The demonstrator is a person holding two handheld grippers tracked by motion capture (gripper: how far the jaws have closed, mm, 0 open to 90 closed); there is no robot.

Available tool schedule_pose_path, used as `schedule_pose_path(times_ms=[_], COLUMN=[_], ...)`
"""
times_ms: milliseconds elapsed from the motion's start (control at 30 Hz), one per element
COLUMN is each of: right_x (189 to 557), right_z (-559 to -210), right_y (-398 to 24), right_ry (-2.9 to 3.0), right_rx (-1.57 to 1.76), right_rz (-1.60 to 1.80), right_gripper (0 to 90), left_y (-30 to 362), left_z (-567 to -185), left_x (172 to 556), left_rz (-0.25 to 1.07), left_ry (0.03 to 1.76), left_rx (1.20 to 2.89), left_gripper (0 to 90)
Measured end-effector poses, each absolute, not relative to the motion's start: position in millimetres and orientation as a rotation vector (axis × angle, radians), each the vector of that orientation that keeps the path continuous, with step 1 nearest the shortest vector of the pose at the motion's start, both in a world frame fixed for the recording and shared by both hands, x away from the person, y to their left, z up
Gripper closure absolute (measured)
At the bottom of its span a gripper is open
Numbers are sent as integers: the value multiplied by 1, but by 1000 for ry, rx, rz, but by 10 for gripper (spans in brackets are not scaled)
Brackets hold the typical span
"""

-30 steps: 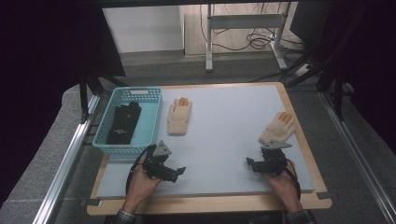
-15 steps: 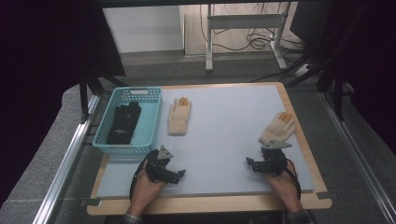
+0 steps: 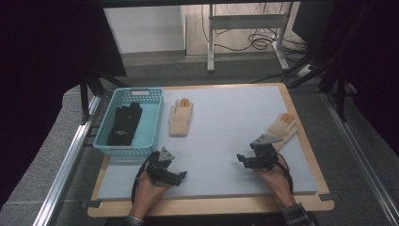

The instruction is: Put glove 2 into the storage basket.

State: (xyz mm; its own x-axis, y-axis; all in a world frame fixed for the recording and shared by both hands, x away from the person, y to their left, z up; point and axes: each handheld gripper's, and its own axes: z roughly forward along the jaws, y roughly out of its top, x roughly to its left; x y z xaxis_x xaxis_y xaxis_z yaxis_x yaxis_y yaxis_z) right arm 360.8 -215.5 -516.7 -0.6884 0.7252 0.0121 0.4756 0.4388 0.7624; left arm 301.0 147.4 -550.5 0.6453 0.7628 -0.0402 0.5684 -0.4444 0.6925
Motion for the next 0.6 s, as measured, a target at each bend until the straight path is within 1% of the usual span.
schedule_pose_path(times_ms=[400,533,600], right_x=[410,425,430], right_z=[-499,-495,-495], right_y=[-148,-121,-111], right_ry=[2463,2485,2492], right_rx=[908,860,842], right_rz=[1168,1160,1154], right_gripper=[512,570,577], left_y=[148,148,148], left_z=[-550,-550,-550], left_x=[301,301,301], left_rz=[365,367,367], left_ry=[1026,1024,1025], left_rx=[2180,2183,2182], left_gripper=[0,0,0])
